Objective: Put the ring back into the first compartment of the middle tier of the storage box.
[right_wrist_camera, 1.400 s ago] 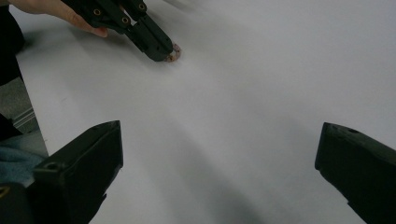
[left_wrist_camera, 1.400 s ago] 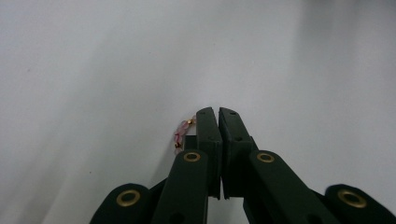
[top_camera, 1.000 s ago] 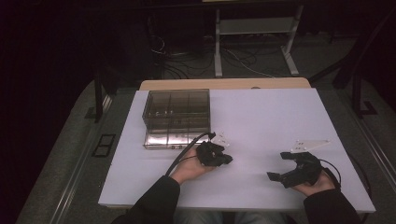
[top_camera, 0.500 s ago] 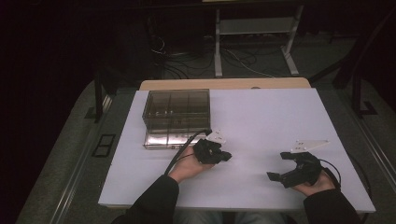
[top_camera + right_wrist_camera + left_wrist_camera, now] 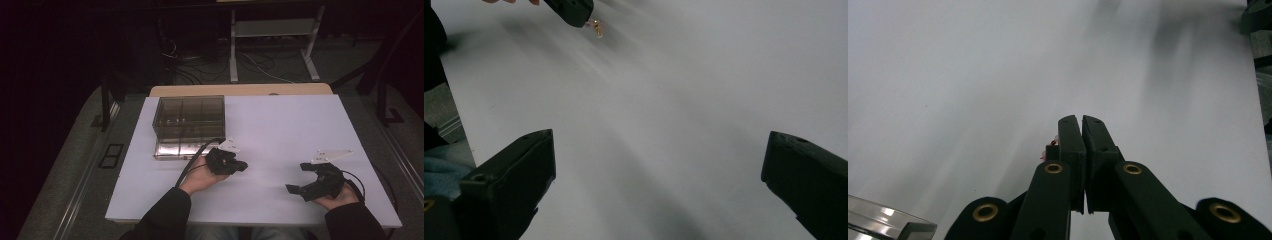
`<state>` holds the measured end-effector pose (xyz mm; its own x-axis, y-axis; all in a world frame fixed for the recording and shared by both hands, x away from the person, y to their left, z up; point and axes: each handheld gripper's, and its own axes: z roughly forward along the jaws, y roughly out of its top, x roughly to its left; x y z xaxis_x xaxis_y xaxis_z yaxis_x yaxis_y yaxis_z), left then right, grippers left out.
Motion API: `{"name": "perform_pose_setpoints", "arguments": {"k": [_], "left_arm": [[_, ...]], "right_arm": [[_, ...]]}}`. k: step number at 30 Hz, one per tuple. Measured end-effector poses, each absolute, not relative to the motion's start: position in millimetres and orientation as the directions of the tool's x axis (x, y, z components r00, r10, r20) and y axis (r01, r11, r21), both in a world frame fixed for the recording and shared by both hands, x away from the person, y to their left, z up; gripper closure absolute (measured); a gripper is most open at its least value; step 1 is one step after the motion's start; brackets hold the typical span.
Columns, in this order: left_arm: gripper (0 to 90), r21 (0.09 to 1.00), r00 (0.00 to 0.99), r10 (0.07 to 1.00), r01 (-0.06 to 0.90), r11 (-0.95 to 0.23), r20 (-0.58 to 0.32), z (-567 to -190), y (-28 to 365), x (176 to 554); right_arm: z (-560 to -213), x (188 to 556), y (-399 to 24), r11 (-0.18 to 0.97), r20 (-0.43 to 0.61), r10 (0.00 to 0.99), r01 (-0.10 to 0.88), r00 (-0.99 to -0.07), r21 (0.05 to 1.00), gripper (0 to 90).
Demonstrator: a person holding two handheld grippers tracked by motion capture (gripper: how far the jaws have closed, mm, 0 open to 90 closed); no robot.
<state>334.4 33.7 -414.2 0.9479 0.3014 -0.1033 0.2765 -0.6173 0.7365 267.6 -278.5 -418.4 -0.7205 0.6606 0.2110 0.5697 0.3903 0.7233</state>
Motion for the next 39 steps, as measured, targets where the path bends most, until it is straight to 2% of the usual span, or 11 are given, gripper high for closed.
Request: {"name": "perform_pose_setpoints", "arguments": {"k": [19, 39], "left_arm": [[87.3, 0.764, 0.951, 0.296, 0.258, -0.591, -0.092, -397.1, 42.9, 332.1], [87.3, 0.809, 0.939, 0.334, 0.26, -0.527, -0.084, -377.1, 62.5, 333.1]], "right_arm": [[-417.9, 267.6, -279.2, 0.385, 0.211, 0.662, 0.568, -0.719, 0.727, 0.4], [-417.8, 267.9, -279.3, 0.384, 0.212, 0.663, 0.569, -0.718, 0.727, 0.4]]}}
